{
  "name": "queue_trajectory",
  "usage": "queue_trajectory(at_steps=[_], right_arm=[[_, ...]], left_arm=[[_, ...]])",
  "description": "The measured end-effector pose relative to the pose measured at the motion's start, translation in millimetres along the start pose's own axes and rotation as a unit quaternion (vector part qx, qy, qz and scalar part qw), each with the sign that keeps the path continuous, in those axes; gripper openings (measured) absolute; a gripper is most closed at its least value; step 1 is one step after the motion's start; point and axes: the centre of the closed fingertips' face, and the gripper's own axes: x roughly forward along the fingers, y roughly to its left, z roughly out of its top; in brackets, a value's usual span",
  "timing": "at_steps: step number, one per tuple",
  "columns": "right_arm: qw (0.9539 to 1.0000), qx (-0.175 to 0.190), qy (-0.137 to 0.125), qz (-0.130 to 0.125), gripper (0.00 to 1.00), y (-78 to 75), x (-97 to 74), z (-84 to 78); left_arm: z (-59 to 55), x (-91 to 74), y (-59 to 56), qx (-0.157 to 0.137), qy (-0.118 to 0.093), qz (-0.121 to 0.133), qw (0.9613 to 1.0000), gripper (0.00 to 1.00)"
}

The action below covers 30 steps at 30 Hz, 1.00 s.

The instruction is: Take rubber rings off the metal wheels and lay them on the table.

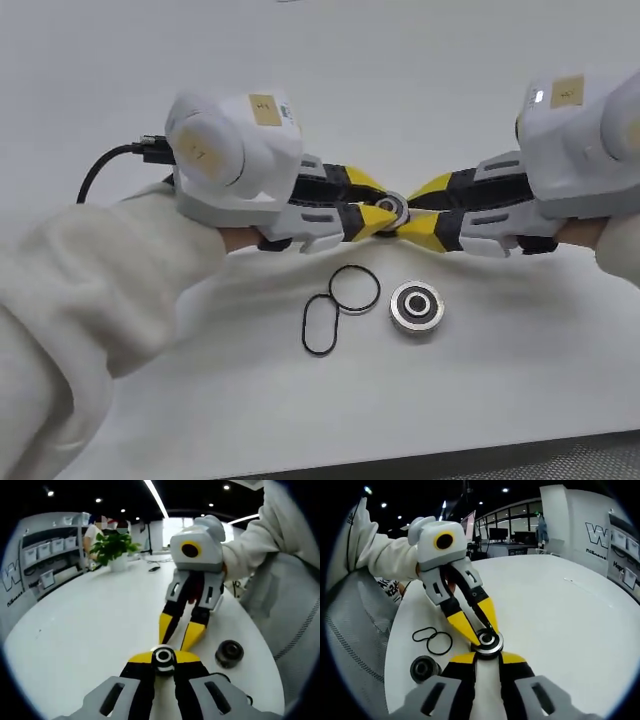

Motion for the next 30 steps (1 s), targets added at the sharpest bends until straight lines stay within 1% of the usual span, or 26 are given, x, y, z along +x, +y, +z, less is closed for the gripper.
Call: queue_trajectory(at_steps=[2, 4, 7, 10, 13, 20, 25, 26, 30], right_arm=[[1.0000, -0.007, 0.001, -0.003, 0.12, 0.7, -0.3, -0.9], [1.0000, -0.004, 0.004, -0.005, 0.11, 0.3, -0.3, -1.1], [0.9999, -0.005, 0.007, -0.008, 0.10, 1.0, -0.5, -1.3], [0.9999, 0.004, 0.006, -0.011, 0.09, 1.7, -1.2, -1.9], [0.9999, 0.013, 0.005, -0.010, 0.07, 2.7, -2.2, -2.9], [0.9996, 0.024, 0.015, -0.007, 0.01, 4.7, -3.6, -4.8], [0.9986, 0.045, 0.025, -0.008, 0.00, 2.7, -4.3, -6.0], [0.9979, 0.058, 0.027, -0.008, 0.00, 2.3, -5.0, -6.8], [0.9957, 0.089, 0.025, -0.009, 0.00, -0.7, -6.6, -6.9]], left_arm=[[0.2, 0.3, 0.8, -0.007, -0.005, 0.004, 1.0000, 0.14], [0.2, 0.7, 1.7, -0.010, -0.013, 0.010, 0.9998, 0.14], [0.1, 1.2, 1.6, -0.013, -0.017, 0.020, 0.9996, 0.14], [-0.4, 1.4, 2.3, -0.017, -0.019, 0.028, 0.9993, 0.14], [-0.9, 1.3, 0.9, -0.018, -0.020, 0.030, 0.9992, 0.14], [-1.7, 0.8, -3.6, -0.014, -0.013, 0.026, 0.9995, 0.14], [-1.8, 0.9, -7.1, -0.006, -0.008, 0.023, 0.9997, 0.14], [-2.0, 0.7, -7.6, -0.006, -0.008, 0.023, 0.9997, 0.14], [-3.1, 0.2, -9.8, -0.001, -0.006, 0.023, 0.9997, 0.14]])
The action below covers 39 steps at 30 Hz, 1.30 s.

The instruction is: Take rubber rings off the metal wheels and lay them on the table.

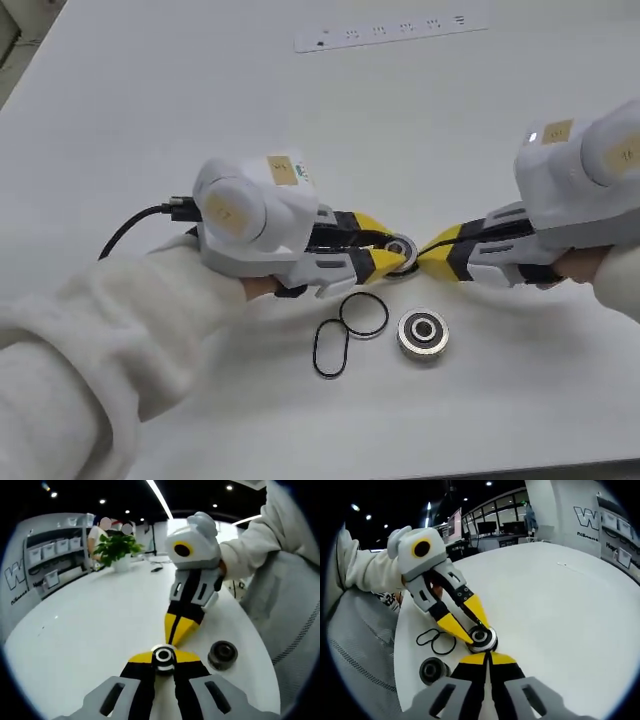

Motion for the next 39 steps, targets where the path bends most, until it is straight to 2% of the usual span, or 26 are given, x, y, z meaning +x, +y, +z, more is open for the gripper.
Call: queue_trajectory(at_steps=[3, 6, 10, 13, 16, 18, 20, 22, 24, 29, 31, 39], right_arm=[[0.9978, 0.065, -0.008, 0.008, 0.00, -2.7, -0.6, -0.6], [0.9937, 0.108, -0.027, 0.012, 0.00, -6.2, -4.2, 3.4], [0.9887, 0.144, -0.037, 0.018, 0.00, -7.2, -5.9, 4.3], [0.9830, 0.174, -0.049, 0.030, 0.00, -4.9, -7.4, 6.9], [0.9837, 0.172, -0.046, 0.027, 0.00, -3.6, -7.5, 5.8], [0.9843, 0.169, -0.045, 0.025, 0.00, -2.6, -7.6, 6.3], [0.9822, 0.179, -0.050, 0.030, 0.00, 0.1, -7.8, 8.9], [0.9856, 0.161, -0.044, 0.025, 0.00, 1.2, -7.8, 9.0], [0.9869, 0.154, -0.043, 0.023, 0.00, 2.4, -7.7, 9.4], [0.9870, 0.154, -0.040, 0.022, 0.00, 5.4, -7.6, 10.7], [0.9890, 0.142, -0.037, 0.021, 0.00, 7.5, -7.4, 11.1], [0.9904, 0.131, -0.035, 0.026, 0.00, 12.4, -6.5, 12.0]], left_arm=[[-0.7, -0.6, -1.9, 0.001, 0.001, -0.002, 1.0000, 0.14], [-1.3, -1.4, -4.0, 0.002, 0.002, -0.003, 1.0000, 0.14], [-1.6, -1.6, -5.8, -0.001, 0.001, -0.003, 1.0000, 0.14], [-1.9, -1.4, -6.7, -0.002, -0.002, -0.005, 1.0000, 0.14], [-2.2, -1.5, -7.4, 0.013, 0.001, -0.005, 0.9999, 0.13], [-2.4, -1.6, -7.1, 0.012, 0.002, -0.006, 0.9999, 0.13], [-2.4, -1.6, -6.7, 0.012, 0.002, -0.006, 0.9999, 0.13], [-2.6, -1.7, -6.5, 0.012, 0.002, -0.006, 0.9999, 0.13], [-2.6, -1.8, -6.8, 0.013, 0.003, -0.005, 0.9999, 0.13], [-2.9, -1.6, -6.6, 0.013, 0.003, -0.004, 0.9999, 0.13], [-3.0, -1.6, -6.7, 0.013, 0.002, -0.004, 0.9999, 0.13], [-2.6, -1.3, -7.6, 0.008, -0.005, -0.004, 0.9999, 0.13]])
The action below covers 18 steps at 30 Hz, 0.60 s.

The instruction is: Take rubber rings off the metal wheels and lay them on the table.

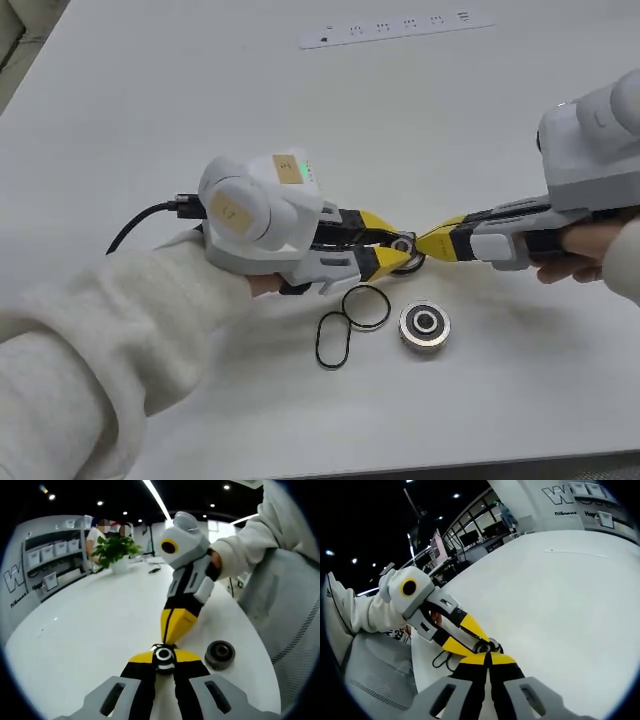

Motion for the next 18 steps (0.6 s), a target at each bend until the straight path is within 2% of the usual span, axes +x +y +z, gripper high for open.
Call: queue_trajectory(at_steps=[18], right_arm=[[0.9994, -0.033, 0.002, 0.007, 0.00, 6.3, -0.9, 2.7]], left_arm=[[2.2, 0.8, -2.8, 0.001, -0.007, 0.004, 1.0000, 0.13]])
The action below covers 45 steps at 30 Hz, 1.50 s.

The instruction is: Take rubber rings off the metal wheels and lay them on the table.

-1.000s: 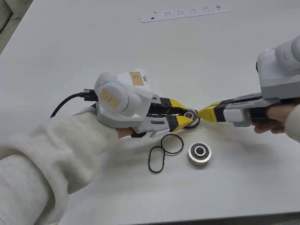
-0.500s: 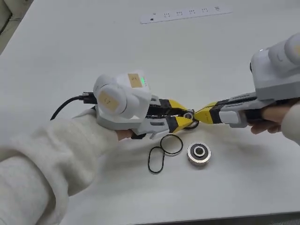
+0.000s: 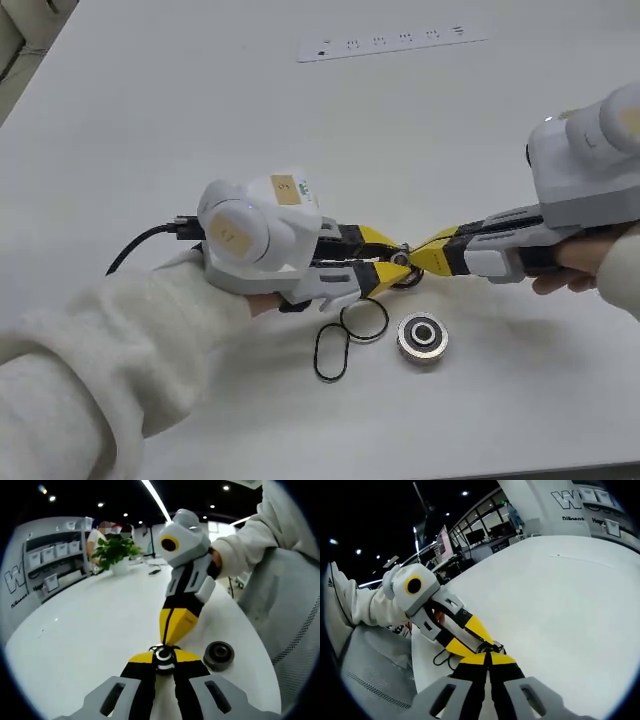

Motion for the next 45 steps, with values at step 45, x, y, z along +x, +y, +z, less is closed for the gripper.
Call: queue_trajectory(at_steps=[45], right_arm=[[0.9997, -0.025, -0.003, -0.007, 0.00, -3.7, -4.4, 2.8]], left_arm=[[23.3, -10.7, -13.5, 0.027, 0.010, -0.004, 0.9996, 0.29]])
